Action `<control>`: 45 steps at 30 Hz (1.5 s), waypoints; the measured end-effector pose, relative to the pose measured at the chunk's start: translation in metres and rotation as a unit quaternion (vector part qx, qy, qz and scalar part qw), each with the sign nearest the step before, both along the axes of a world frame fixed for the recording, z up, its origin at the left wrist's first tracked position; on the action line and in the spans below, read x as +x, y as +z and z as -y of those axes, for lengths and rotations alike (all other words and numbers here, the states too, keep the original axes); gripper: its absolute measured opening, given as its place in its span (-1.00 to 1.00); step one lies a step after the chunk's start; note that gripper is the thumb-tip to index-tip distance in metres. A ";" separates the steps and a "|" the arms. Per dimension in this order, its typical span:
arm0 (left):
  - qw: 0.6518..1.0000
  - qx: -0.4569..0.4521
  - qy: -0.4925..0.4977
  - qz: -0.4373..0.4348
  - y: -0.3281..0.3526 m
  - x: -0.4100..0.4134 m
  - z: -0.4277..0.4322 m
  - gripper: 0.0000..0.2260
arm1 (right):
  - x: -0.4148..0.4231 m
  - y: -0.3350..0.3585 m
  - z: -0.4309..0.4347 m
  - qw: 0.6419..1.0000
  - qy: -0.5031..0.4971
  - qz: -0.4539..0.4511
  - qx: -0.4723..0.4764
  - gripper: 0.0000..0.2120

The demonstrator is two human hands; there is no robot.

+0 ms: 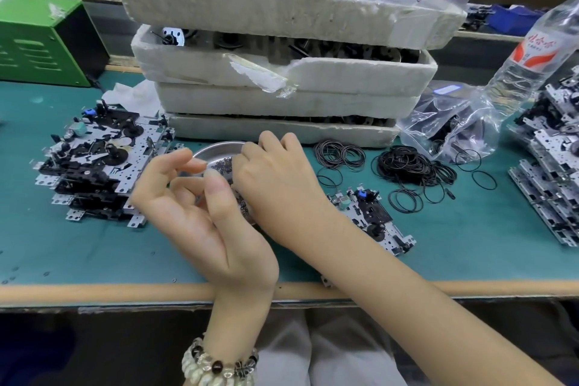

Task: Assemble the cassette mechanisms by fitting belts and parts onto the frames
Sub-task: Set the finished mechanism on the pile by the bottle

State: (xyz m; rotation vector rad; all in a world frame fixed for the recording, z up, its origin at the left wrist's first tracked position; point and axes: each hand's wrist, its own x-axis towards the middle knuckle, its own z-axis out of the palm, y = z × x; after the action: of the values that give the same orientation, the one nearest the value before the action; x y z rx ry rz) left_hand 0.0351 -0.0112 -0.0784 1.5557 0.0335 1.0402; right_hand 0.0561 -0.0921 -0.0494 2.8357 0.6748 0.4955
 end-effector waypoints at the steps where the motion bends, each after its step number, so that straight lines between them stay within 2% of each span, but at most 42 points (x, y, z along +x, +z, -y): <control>1: 0.997 -0.054 -0.009 0.049 0.006 -0.011 0.015 -0.87 | 0.002 -0.001 0.001 1.000 -0.004 -0.004 0.005 -0.63; 3: 0.990 -0.075 -0.030 0.113 0.007 -0.023 0.033 -0.83 | 0.004 0.000 0.002 1.000 -0.018 0.000 0.020 -0.62; 6: 0.990 -0.089 -0.031 0.108 0.013 -0.018 0.028 -0.82 | 0.006 0.003 0.006 0.998 -0.013 -0.009 0.059 -0.88; 11: 0.990 -0.068 -0.028 0.117 0.010 -0.018 0.028 -0.82 | 0.006 0.004 0.010 0.992 0.007 -0.038 0.116 -0.80; 16: 0.987 -0.079 -0.088 0.109 0.003 -0.016 0.027 -0.82 | 0.004 0.012 0.020 0.970 0.009 -0.079 0.231 -0.86; 18: 0.985 -0.021 -0.142 0.097 0.002 -0.017 0.027 -0.84 | 0.000 0.021 0.034 0.950 0.008 -0.072 0.305 -0.89; 20: 0.974 0.073 -0.201 0.073 0.004 -0.018 0.028 -0.79 | -0.005 0.031 0.055 0.919 0.001 -0.055 0.390 -0.96; 22: 0.948 0.134 -0.286 0.028 0.006 -0.018 0.029 -0.64 | -0.013 0.036 0.081 0.890 -0.008 -0.065 0.452 -0.96; 24: 0.906 0.175 -0.382 -0.044 0.004 -0.019 0.029 -0.43 | -0.021 0.036 0.104 0.869 -0.025 -0.097 0.484 -0.95; 26: 0.857 0.230 -0.449 -0.102 -0.002 -0.018 0.031 -0.23 | -0.030 0.031 0.119 0.871 -0.054 -0.117 0.475 -0.94; 28: 0.833 0.274 -0.466 -0.120 -0.007 -0.016 0.034 -0.12 | -0.039 0.024 0.126 0.878 -0.080 -0.135 0.452 -0.93; 33: 0.821 0.302 -0.469 -0.123 -0.010 -0.011 0.035 0.00 | -0.054 0.014 0.119 0.894 -0.105 -0.158 0.407 -0.88; 38: 0.811 0.312 -0.475 -0.136 -0.006 -0.014 0.032 0.04 | -0.053 0.015 0.111 0.891 -0.126 -0.164 0.406 -0.74; 42: 0.806 0.317 -0.478 -0.146 -0.003 -0.014 0.032 0.05 | -0.050 0.017 0.108 0.885 -0.132 -0.187 0.406 -0.82; 45: 0.805 0.319 -0.478 -0.149 -0.002 -0.013 0.031 0.05 | -0.049 0.019 0.108 0.880 -0.141 -0.194 0.410 -0.81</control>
State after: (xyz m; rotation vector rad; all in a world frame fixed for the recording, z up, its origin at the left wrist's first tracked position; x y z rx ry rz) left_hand 0.0216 -0.0426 -0.0808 1.9583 -0.8868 -0.0453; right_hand 0.0073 -0.2001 -0.0305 3.8114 0.0599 0.1696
